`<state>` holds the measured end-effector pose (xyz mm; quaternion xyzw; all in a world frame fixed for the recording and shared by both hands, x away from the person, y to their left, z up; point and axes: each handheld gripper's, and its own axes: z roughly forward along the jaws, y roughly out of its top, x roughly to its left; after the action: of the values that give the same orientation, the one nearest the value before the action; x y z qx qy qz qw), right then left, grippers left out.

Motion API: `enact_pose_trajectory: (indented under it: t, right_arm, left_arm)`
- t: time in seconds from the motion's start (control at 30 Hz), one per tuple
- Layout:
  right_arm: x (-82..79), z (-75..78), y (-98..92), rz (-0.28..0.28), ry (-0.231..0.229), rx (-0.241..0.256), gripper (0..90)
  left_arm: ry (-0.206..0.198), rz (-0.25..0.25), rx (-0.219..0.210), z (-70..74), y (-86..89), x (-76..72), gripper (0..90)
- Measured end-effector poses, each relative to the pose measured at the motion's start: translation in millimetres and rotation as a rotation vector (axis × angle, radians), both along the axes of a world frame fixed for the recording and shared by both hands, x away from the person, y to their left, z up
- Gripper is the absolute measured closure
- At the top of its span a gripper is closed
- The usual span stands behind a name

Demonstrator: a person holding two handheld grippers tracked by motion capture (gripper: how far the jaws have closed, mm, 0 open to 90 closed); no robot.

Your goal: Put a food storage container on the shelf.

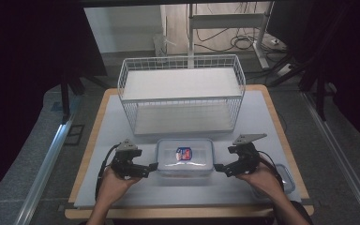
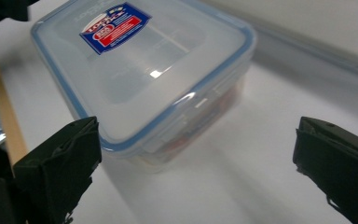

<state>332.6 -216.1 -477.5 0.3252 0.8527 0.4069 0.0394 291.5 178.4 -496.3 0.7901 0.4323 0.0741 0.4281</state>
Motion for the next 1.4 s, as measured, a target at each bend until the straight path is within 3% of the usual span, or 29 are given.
enact_pose_trajectory:
  t: [0.13,0.2,0.27,0.33,0.37,0.43,0.47,0.57,0.8,0.9,0.93,0.97,1.07,1.2,1.4]
  right_arm:
    - [8.3,-3.6,8.5,0.008,0.061,0.000,2.6]
    - [13.4,-4.9,11.7,0.012,0.083,0.012,5.8]
    - [16.1,-5.7,13.6,0.015,0.100,0.018,7.1]
    - [23.5,-9.2,20.1,0.017,0.139,0.023,10.1]
    - [23.5,-9.2,20.1,0.017,0.139,0.023,10.1]
    - [30.3,-12.5,24.4,0.024,0.210,0.060,12.4]
    - [30.3,-12.5,24.4,0.024,0.210,0.060,12.4]
    - [34.4,-17.5,29.8,0.026,0.289,0.095,12.8]
    - [33.2,-14.6,25.0,0.003,0.308,0.111,22.0]
    - [32.5,-14.4,20.8,-0.007,0.316,0.132,27.1]
    - [31.2,-13.2,17.4,-0.012,0.318,0.150,32.0]
    - [30.2,-12.2,15.8,-0.010,0.313,0.155,34.2]
    - [28.1,-10.8,13.2,-0.008,0.307,0.164,38.0]
    - [25.7,-10.4,10.6,-0.014,0.313,0.175,40.9]
    - [25.9,-13.2,4.4,-0.021,0.360,0.210,43.9]
  left_arm:
    - [0.029,-0.037,-0.041,-5.6,-2.0,13.1,13.3]
    - [0.062,-0.059,-0.083,-8.4,-3.9,21.4,13.3]
    - [0.072,-0.064,-0.092,-9.3,-5.0,23.8,13.3]
    - [0.121,-0.097,-0.141,-13.5,-8.1,30.5,15.3]
    - [0.121,-0.097,-0.141,-13.5,-8.1,30.5,16.7]
    - [0.155,-0.122,-0.174,-16.1,-9.8,32.8,17.8]
    - [0.170,-0.123,-0.179,-17.0,-11.4,33.3,17.8]
    - [0.183,-0.119,-0.173,-16.3,-12.6,32.2,16.6]
    - [0.201,-0.103,-0.142,-10.2,-13.5,26.4,21.1]
    - [0.208,-0.087,-0.171,-9.3,-7.8,21.2,33.2]
    - [0.185,-0.062,-0.202,-8.7,-1.1,16.7,39.4]
    - [0.185,-0.062,-0.202,-8.7,-1.1,16.7,44.5]
    - [0.167,-0.065,-0.220,-7.7,4.0,13.9,51.1]
    - [0.150,-0.069,-0.208,-7.1,2.5,12.2,50.7]
    - [0.164,-0.068,-0.232,-11.2,1.4,18.1,47.4]
